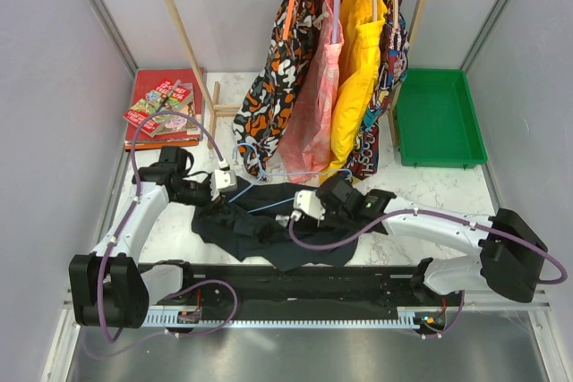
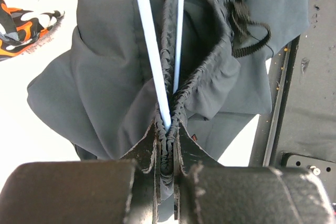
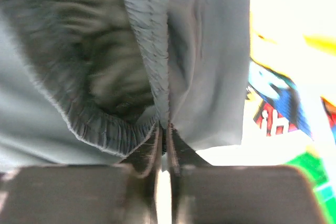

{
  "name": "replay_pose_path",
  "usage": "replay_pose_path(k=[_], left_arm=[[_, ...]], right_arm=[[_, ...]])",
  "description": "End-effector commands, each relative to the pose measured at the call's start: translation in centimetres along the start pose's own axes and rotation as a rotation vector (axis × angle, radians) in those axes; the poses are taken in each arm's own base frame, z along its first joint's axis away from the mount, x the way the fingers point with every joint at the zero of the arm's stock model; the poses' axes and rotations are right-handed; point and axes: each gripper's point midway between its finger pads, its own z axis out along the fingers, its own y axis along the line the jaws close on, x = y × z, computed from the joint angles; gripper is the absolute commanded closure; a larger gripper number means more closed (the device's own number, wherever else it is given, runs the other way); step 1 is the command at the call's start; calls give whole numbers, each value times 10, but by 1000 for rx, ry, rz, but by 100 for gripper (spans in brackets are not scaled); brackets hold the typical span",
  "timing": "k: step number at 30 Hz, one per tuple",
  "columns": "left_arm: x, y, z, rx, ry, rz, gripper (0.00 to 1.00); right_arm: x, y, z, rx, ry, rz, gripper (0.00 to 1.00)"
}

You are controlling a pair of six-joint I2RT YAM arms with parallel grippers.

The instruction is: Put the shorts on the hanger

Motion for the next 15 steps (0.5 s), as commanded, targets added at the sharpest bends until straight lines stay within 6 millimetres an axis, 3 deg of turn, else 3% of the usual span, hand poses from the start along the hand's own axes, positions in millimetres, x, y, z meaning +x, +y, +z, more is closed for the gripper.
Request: replay_pose_path(k=[1,10,15], left_arm=[[-6,5,-10,-27,-22,20,98],[6,7,-31,-51,1,36,98],[27,1,-33,-41,81,112,98]], right_arm=[[22,-44,-2,50,20,147,98],[40,-57,-7,-12,-61,326,100],[57,-71,-8,-45,-67,431,100]])
